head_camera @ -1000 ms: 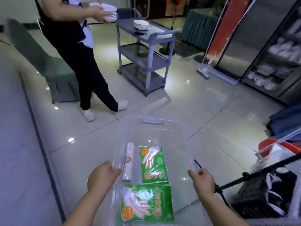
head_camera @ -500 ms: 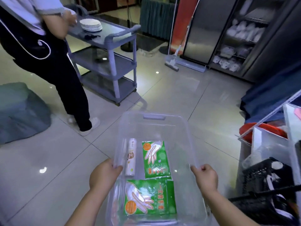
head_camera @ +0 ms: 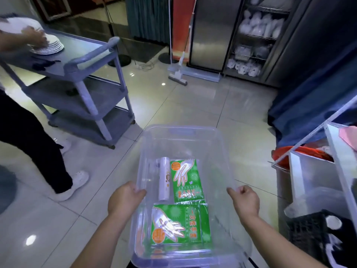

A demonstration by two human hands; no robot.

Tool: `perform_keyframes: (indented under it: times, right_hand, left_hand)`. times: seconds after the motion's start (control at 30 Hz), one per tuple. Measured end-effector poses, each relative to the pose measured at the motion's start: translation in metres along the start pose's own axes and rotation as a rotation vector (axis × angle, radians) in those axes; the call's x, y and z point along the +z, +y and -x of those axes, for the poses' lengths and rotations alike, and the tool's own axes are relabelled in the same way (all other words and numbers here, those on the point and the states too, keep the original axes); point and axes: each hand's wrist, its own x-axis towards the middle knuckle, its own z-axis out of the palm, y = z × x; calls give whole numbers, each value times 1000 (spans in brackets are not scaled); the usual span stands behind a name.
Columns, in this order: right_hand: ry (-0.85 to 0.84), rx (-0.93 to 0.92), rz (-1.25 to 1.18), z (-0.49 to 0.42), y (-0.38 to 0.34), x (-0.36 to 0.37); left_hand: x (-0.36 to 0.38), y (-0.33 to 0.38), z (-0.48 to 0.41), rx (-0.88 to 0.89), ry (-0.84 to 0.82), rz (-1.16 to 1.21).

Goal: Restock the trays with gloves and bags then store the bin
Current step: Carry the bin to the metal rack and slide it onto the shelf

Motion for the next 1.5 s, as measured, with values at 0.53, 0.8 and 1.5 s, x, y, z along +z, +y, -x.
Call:
perform_keyframes:
  times: [0.53,0.8,1.5]
  right_hand:
    - [326,331,-69,-207,-95,25]
    - [520,553,-109,-285,-70,-19]
    - [357,784,30,-614,94,-30]
  left_hand:
    - [48,258,-290,414,-281,-213]
    - [143,398,-335,643,-437,-355]
    - [480,590,-448,677,-737,-576]
